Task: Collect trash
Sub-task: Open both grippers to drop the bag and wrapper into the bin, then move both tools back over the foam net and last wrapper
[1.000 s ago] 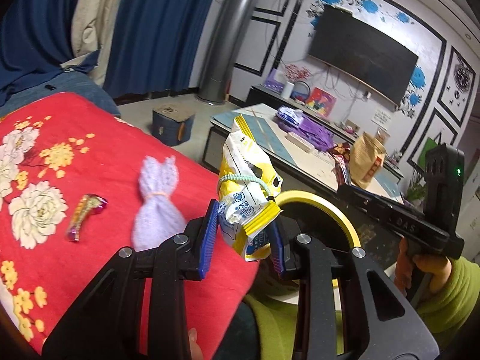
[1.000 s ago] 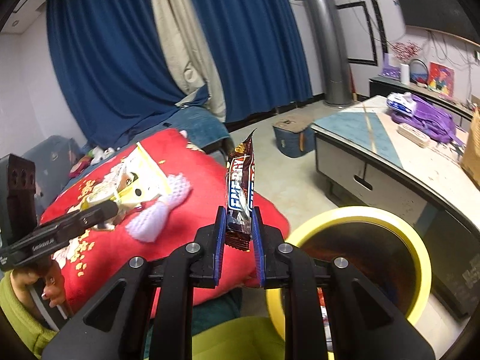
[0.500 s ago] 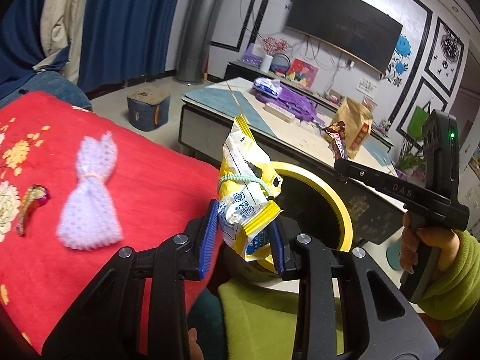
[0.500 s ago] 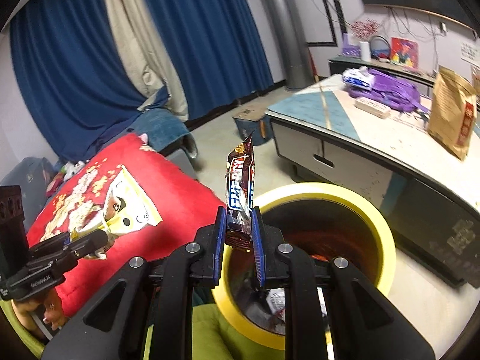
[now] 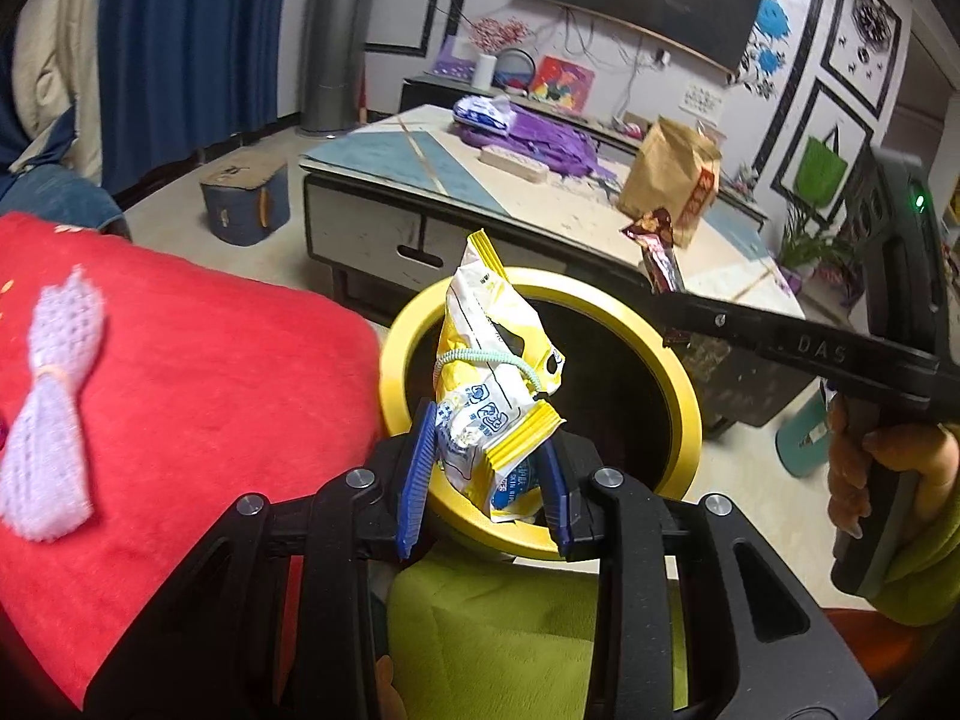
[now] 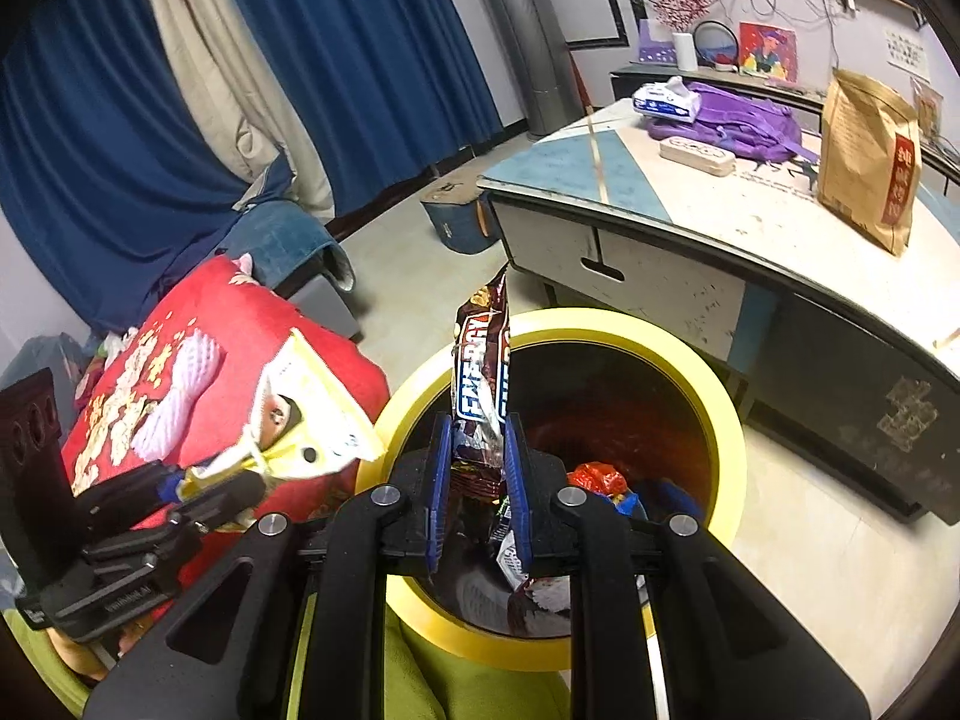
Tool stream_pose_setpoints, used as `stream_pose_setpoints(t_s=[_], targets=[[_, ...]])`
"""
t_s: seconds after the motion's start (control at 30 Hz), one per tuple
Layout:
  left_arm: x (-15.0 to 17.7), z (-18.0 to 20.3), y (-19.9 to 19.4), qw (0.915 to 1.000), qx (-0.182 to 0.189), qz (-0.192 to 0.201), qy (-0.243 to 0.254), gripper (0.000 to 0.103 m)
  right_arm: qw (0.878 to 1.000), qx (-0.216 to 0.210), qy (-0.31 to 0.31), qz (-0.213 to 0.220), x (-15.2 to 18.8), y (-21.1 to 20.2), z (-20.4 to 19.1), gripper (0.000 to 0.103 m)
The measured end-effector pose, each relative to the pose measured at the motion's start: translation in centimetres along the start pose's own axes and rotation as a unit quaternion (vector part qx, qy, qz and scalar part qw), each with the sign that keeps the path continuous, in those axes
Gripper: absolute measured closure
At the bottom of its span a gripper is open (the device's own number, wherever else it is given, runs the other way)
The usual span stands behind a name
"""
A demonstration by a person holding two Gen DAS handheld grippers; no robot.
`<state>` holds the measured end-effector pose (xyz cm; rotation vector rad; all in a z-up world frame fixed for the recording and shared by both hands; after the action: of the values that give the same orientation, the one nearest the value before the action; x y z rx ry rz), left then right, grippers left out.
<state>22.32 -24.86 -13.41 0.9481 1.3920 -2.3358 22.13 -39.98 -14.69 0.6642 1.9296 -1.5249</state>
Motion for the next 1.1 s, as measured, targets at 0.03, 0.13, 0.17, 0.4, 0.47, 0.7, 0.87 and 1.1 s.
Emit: stream_pose_setpoints(t_s=[0.03,0.13,0.17,0.4,0.47,0.7,0.87,1.1], targets=[[0.1,0.1,0.3,1.0,0.0,-0.003,0.003,0.078,1.0,0.001,0.003,0.0,0.0,0.0,0.2,0.085],[0.5,0.5,1.3,0.9998,0.005,-0.016,0.008,0.077,1.0,0.005,0.016,-0.002,0.2,0.1,1.0,0.084],[0.6,0.7,1.6,0.9997,0.007,-0.022,0.008,0.077,1.0,0.008,0.022,-0.001,0.2,0.1,1.4,0.083],[0.5,0.3,1.5,0.9998,0.012,-0.016,0.002,0.042,0.998,0.031,0.057,-0.002,0.5,0.3,2.9,0.059],[0.0,-0.1,0.9,1.0,0.006,-0.002,-0.005,0.033,0.998,0.033,0.058,0.0,0.5,0.3,2.9,0.058],[-1.6,-2.4,-1.8,0.9979,-0.026,0.051,-0.03,0.013,0.999,0.018,0.031,0.03,-0.9,-0.3,0.3,0.046],[-2.5,-4.3,-4.3,0.9935,-0.053,0.09,-0.047,0.011,0.999,0.002,0.002,0.052,-2.4,-0.7,-2.2,0.042],[-4.0,-7.2,-7.5,0.984,-0.092,0.136,-0.069,0.011,0.998,-0.022,-0.036,0.056,-3.4,-0.4,-6.1,0.039]])
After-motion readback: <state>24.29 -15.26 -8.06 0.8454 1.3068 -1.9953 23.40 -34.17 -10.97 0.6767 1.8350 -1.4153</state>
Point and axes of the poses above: each gripper's, at about its wrist camera, not at the fingertips, and y roughly the way its jaws point, z to its right, x to its underside, the point moved 9 cm from there along y, roughly the way its jaws point, and after that the axes turned 11 degrees about -y, right-handed, at the moved point
